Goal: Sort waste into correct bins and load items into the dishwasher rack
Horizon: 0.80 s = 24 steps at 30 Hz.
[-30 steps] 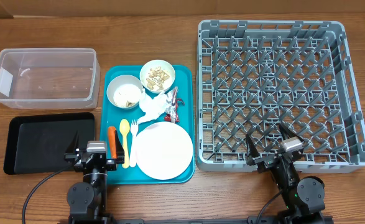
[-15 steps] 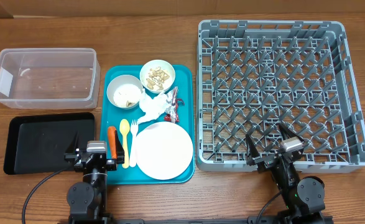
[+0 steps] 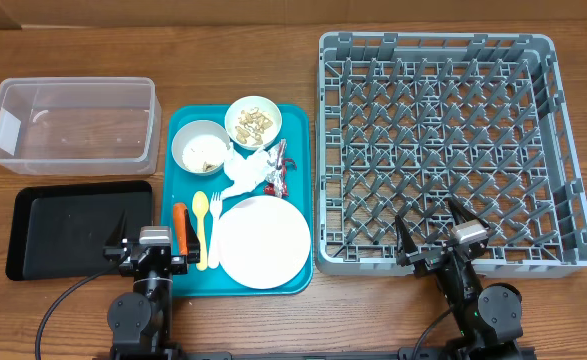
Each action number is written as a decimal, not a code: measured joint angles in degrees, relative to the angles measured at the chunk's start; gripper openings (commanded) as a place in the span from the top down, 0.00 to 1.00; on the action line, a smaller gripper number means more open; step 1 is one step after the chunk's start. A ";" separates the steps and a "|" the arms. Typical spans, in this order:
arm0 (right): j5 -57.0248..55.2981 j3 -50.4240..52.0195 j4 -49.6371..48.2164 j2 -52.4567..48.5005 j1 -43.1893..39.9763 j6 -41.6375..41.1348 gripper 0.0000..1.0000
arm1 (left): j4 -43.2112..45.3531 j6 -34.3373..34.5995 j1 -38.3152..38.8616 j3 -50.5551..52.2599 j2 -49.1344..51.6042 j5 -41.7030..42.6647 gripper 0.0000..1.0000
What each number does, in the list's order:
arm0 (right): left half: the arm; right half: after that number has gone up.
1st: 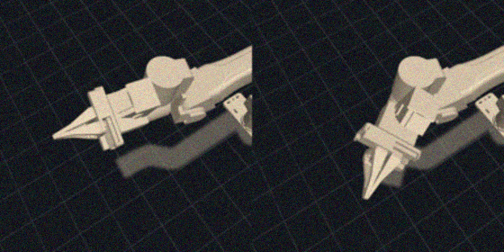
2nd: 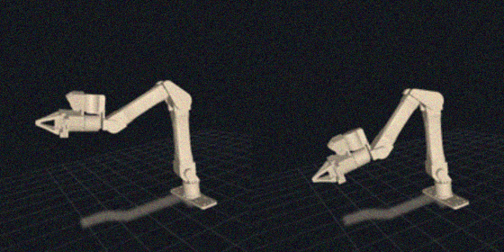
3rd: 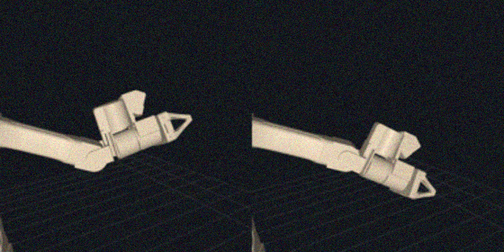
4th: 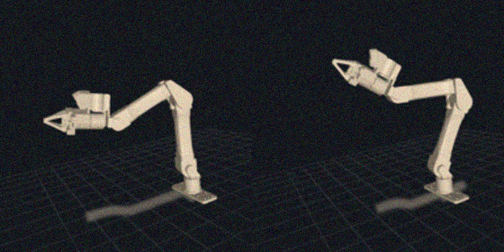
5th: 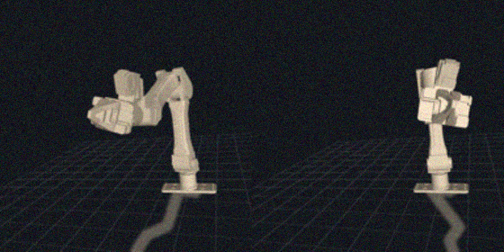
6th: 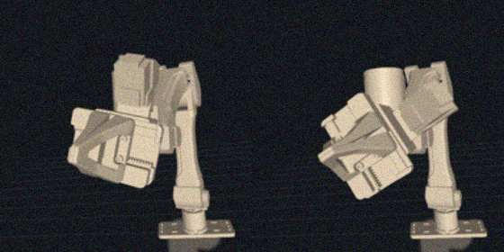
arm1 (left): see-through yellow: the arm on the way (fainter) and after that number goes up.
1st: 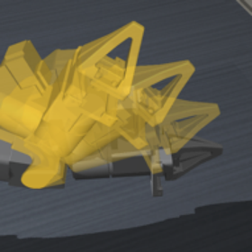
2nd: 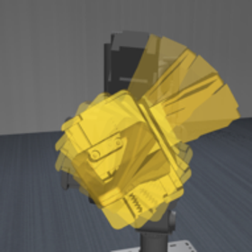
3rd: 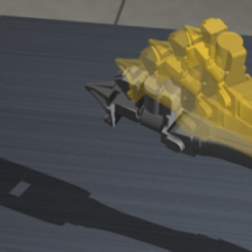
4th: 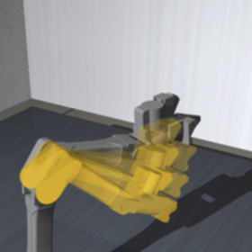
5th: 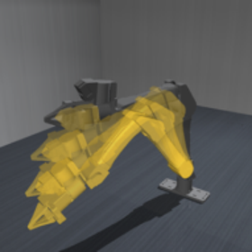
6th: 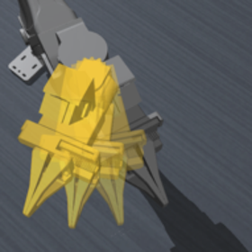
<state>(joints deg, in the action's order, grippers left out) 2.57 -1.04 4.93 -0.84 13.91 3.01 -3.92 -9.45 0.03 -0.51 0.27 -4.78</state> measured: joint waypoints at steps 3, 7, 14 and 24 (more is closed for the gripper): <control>0.00 0.00 -0.02 0.00 0.00 0.00 0.00 | -0.02 0.00 0.00 0.00 0.00 0.00 0.00; 0.70 0.00 -0.28 0.00 -0.02 -0.02 0.00 | 0.00 0.00 0.00 0.02 0.00 0.02 0.00; 9.29 0.00 -2.95 0.00 0.00 -0.09 0.00 | 0.50 1.11 0.00 0.02 0.00 5.46 0.00; 12.96 -11.26 5.86 -2.21 0.00 -5.07 0.00 | 9.46 6.62 0.00 -4.33 0.26 20.37 0.00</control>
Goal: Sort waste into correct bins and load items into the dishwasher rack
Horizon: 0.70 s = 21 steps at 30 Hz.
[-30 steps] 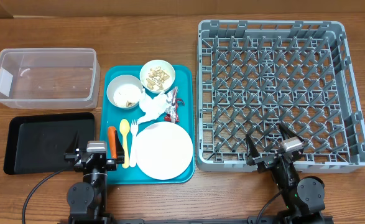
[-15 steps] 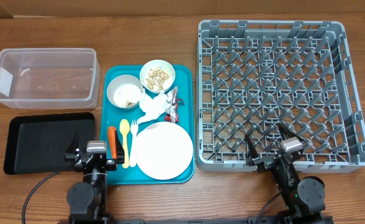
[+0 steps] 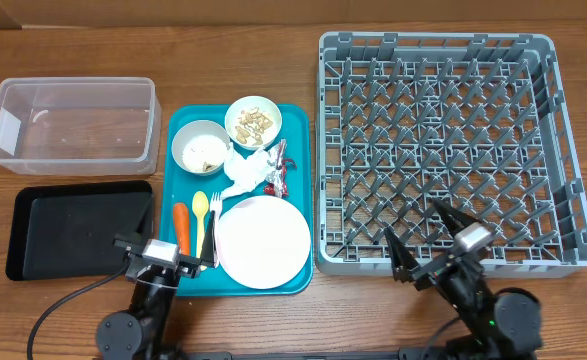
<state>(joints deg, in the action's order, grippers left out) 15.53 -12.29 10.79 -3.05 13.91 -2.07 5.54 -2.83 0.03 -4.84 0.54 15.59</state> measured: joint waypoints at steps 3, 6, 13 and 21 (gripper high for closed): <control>-0.11 -9.40 7.43 -5.27 0.00 -1.40 0.00 | -9.84 1.33 0.00 -7.74 1.77 0.90 0.00; -0.37 -19.69 16.15 -13.09 -0.02 -2.47 0.00 | -18.80 1.97 0.00 -18.05 6.12 0.52 0.00; -0.90 -48.94 39.17 -37.07 0.00 -3.48 0.00 | -45.38 2.91 0.00 -48.76 26.88 -2.12 0.00; 0.04 -72.28 53.13 -54.88 0.00 -3.85 0.00 | -77.42 3.91 0.00 -79.36 54.86 -2.86 0.00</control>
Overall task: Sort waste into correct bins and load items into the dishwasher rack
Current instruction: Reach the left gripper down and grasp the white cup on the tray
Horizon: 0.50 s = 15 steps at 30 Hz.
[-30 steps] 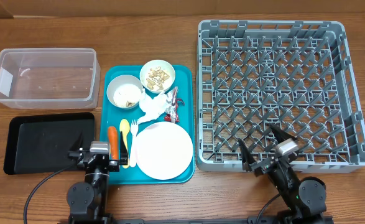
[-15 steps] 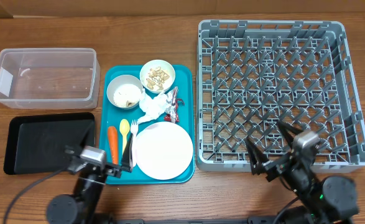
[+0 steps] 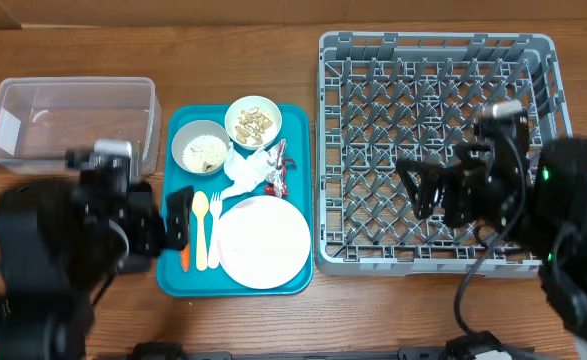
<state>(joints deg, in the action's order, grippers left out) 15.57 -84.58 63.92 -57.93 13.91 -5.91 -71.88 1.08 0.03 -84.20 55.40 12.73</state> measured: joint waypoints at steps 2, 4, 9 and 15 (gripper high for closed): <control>0.20 -1.60 1.01 -1.38 0.00 -0.04 0.00 | -4.09 0.11 0.00 -3.10 4.48 -0.11 0.00; 0.20 -1.99 1.99 -1.97 0.00 -0.55 0.00 | -7.48 0.28 0.00 -3.89 8.11 0.37 0.00; -7.93 -2.23 8.92 -3.19 0.00 -12.74 0.00 | -15.80 0.31 0.00 -3.87 16.46 4.07 0.00; -13.64 -2.23 10.38 -4.13 -0.02 -21.70 0.00 | -14.75 4.11 0.00 3.17 22.71 5.29 0.05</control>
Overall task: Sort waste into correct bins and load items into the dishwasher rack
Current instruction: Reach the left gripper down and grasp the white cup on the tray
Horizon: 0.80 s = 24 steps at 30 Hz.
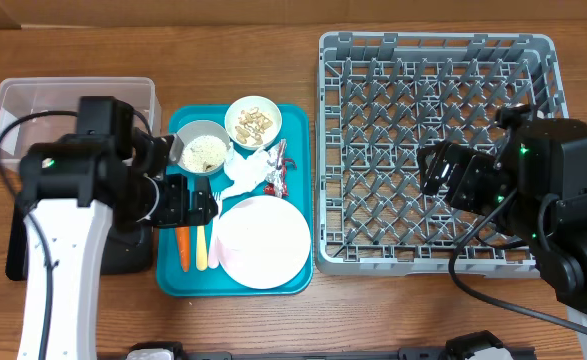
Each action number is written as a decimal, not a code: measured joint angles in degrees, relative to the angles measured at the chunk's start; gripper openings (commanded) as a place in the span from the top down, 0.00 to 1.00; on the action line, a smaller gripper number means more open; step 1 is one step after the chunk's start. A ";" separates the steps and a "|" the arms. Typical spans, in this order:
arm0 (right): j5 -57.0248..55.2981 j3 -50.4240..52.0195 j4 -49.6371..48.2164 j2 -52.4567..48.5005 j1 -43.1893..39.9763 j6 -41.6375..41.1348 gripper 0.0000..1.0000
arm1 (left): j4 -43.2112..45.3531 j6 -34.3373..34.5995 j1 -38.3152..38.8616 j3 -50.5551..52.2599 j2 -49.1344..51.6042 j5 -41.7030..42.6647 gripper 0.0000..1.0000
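Observation:
A teal tray (pixel 295 128) holds a white plate (pixel 263 240), a bowl of crumbs (pixel 205 151), a bowl of nuts (pixel 253 121), a crumpled tissue (pixel 244 171) and a red wrapper (pixel 278 168). An orange carrot (pixel 183 248), a yellow spoon (pixel 200 250) and a white fork (pixel 214 248) lie at the tray's left. My left gripper (pixel 197 200) hangs open over the upper ends of the cutlery, hiding them. The grey dishwasher rack (pixel 433 70) stands at the right, and my right gripper (pixel 435 172) hovers open above its middle.
A clear plastic bin (pixel 33 105) sits at the back left. A black tray (pixel 21 255) lies in front of it, largely covered by my left arm. Wooden table shows along the front edge.
The left gripper has shifted right and a little back, from the tray's left edge to over the spoon and fork tops. The right gripper has moved slightly back and right over the rack.
Both arms first sat low at the table's front edge, grippers open, left by the black tray and right at the rack's front wall. Later both stood raised, left over the tray's left edge and right over the rack. Nothing on the tray has moved.

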<state>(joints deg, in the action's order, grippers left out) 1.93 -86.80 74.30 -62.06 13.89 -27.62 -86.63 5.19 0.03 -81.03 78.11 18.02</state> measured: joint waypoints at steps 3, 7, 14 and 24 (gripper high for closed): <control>-0.85 0.00 0.96 0.02 0.00 -1.44 0.00 | 3.08 3.80 0.00 5.99 -0.04 -1.31 0.11; -1.25 -0.02 2.21 -0.31 0.00 -2.43 0.00 | 10.12 7.87 0.39 14.71 -0.31 -2.78 0.20; -1.49 -0.07 3.28 -3.61 0.00 -2.84 0.04 | 20.72 14.23 6.14 22.69 -0.37 -6.51 0.21; -1.55 -0.07 4.22 -5.29 0.02 -3.23 0.09 | 29.70 21.94 12.37 28.48 -0.35 -15.39 0.47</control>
<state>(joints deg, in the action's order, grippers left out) 0.38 -86.87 78.52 -67.35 13.91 -30.85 -56.93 27.14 12.40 -52.56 77.76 2.63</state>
